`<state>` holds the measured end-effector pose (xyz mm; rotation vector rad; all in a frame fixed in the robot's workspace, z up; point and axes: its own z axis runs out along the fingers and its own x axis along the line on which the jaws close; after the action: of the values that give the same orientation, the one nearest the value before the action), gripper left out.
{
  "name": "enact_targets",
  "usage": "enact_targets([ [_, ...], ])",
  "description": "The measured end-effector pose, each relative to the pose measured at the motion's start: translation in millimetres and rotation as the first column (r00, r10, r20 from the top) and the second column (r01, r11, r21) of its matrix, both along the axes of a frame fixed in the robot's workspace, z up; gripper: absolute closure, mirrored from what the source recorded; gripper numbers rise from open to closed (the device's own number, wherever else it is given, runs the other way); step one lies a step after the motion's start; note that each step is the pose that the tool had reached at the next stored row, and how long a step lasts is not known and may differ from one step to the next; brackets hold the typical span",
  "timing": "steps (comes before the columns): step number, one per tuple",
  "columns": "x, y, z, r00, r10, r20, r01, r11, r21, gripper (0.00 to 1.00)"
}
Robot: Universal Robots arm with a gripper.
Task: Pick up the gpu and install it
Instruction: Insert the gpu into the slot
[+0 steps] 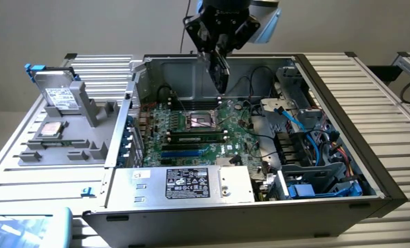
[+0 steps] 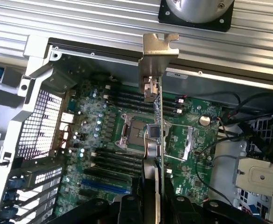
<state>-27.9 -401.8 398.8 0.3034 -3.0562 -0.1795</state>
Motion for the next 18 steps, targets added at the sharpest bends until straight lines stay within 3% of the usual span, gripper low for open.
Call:
enact_targets([
  [4, 0.0, 0.0, -0.1, 0.9974, 0.072, 0.0, -0.072, 0.9974, 0.0002, 0.72],
  [9, 0.0, 0.0, -0.1, 0.9867, 0.163, 0.0001, -0.163, 0.9867, 0.0004, 0.72],
  [13, 0.0, 0.0, -0.2, 0.9724, 0.233, 0.0001, -0.233, 0.9724, 0.0005, 0.72],
  [18, 0.0, 0.0, -0.2, 0.9468, 0.322, 0.0014, -0.322, 0.9468, 0.0048, 0.72],
])
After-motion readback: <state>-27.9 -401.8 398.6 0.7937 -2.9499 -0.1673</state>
